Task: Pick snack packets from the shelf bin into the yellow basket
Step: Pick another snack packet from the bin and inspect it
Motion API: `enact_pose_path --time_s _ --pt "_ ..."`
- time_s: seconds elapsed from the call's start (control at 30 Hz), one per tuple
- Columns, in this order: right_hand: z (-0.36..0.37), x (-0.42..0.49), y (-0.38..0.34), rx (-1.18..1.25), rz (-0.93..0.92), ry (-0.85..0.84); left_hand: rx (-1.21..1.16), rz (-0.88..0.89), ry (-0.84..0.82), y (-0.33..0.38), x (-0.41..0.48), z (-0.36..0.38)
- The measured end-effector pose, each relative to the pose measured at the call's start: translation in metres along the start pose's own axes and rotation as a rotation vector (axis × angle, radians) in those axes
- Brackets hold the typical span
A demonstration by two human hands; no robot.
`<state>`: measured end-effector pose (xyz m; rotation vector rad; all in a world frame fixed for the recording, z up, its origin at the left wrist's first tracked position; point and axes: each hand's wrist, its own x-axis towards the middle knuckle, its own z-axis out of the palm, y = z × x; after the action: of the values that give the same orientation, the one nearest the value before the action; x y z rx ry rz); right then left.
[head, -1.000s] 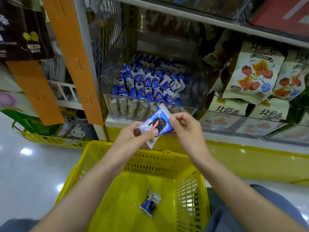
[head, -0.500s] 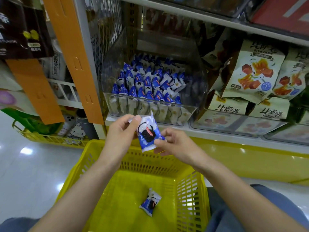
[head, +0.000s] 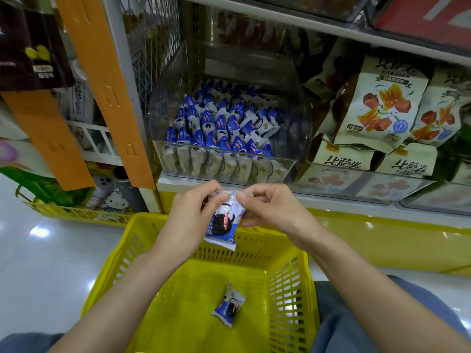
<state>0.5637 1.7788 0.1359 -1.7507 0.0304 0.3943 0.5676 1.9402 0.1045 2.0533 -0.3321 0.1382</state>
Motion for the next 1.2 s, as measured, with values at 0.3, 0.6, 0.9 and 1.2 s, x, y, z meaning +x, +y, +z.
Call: enact_pose_path --time_s 0.3,0.6,0.9,1.2 --pt "0.004 -0.001 0.008 -0.418 -0.338 0.158 -0.096 -0.077 -0.047 0.002 -0.001 0.002" --pt "0.002 -0.002 0.009 -0.493 -0.403 0.341 0.068 -0.127 0.137 -0.002 -0.001 0.005" --pt "0.007 -0.008 0.009 -0.581 -0.607 0.426 -0.560 -0.522 -0.024 0.013 0.005 0.004" --pt "0.021 -0.011 0.012 -0.521 -0.521 0.294 -0.633 -0.474 0.051 0.015 0.004 0.002"
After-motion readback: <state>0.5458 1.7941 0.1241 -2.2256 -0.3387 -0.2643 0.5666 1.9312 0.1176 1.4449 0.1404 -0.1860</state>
